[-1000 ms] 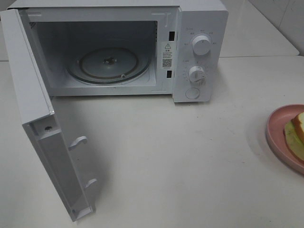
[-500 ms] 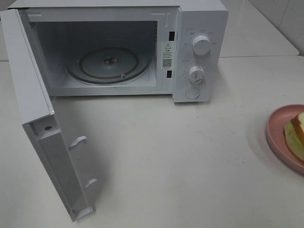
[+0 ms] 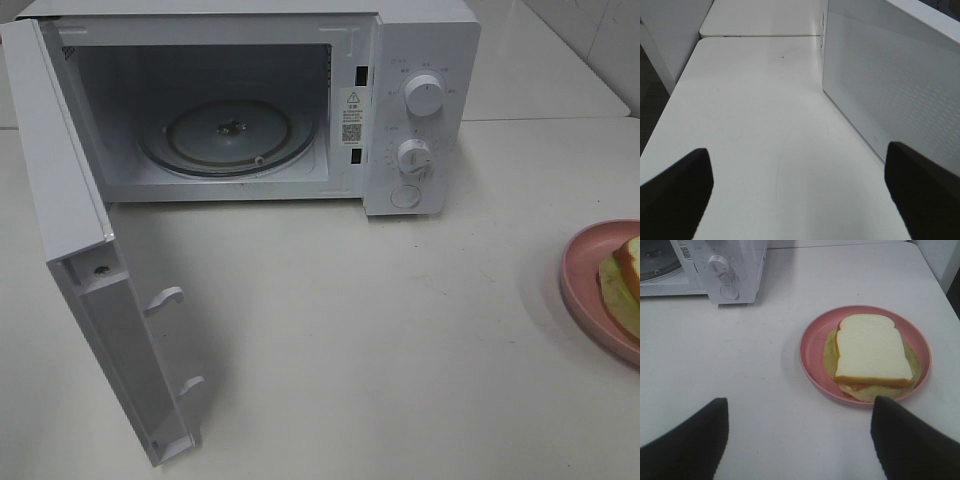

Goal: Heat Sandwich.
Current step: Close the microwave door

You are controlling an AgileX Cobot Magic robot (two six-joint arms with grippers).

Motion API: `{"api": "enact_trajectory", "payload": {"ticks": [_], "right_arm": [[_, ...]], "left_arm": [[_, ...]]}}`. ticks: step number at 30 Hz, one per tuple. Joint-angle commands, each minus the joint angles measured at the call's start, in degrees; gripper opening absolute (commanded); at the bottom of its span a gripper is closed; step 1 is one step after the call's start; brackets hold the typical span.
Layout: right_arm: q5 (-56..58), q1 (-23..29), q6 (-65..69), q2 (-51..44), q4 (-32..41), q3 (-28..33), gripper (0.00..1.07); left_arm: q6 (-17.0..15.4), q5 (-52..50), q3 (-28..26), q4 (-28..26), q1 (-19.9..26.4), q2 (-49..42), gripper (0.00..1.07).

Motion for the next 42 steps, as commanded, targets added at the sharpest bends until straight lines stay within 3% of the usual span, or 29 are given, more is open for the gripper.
{"api": "enact_trajectory", "payload": {"ticks": [1,3,6,9,10,12,13,14,21,26,28,30,34,42], "right_arm": [[-0.69,-0.4,-0.57,-1.55,-0.17,0.11,0.76],[-0.69,-0.4,-0.57,-1.55,-0.17,0.11,0.76],[-0.69,-0.4,-0.57,-1.55,-0.17,0.11,0.76],[-0.69,-0.4,-0.57,-1.55,-0.17,0.11,0.76],[-0.69,-0.4,-0.57,-1.55,-0.17,0.11,0.76],[-0.69,-0.4,-0.57,-1.55,-0.17,0.11,0.76],[-0.69,-0.4,-0.57,-1.55,-0.17,0.11,0.76],[-0.69,-0.4,-0.57,-1.55,-0.17,0.11,0.76],[-0.69,-0.4,-0.57,-1.55,-0.17,0.11,0.76],[-0.69,-0.4,-0.57,-1.55,-0.17,0.11,0.76],[-0.69,-0.4,-0.57,-1.55,-0.17,0.11,0.76],[-0.69,-0.4,-0.57,-1.55,-0.17,0.11,0.76],[-0.69,-0.4,-0.57,-1.55,-0.17,0.11,0.76],[-0.69,-0.4,-0.57,-1.55,-0.17,0.11,0.76]], "left_arm": [[0.0,-6.65,0.34,0.63,0.06,4.35,0.72],[0.0,-7.79,0.52,0.63,0.06,5.61,0.68],[0.0,-11.97,1.09,0.97,0.06,10.94,0.5],[0.0,-15.47,1.78,1.03,0.06,15.24,0.41],[0.0,-16.62,1.83,1.03,0.06,16.96,0.28],[0.0,-17.53,1.83,1.09,0.06,18.28,0.22],[0.0,-19.14,1.83,1.09,0.06,20.0,0.14],[0.0,-22.29,1.83,1.09,0.06,23.2,0.0],[0.0,-35.75,3.67,1.2,0.06,31.34,0.0],[0.0,-49.9,8.88,1.2,0.06,36.67,0.0],[0.0,-60.45,12.78,1.2,0.06,39.36,0.0],[0.0,-63.37,13.75,1.2,0.06,40.16,0.0],[0.0,-80.39,18.62,1.2,0.06,44.92,0.0],[-1.72,-90.81,18.74,4.13,-0.23,54.49,0.0]]}}
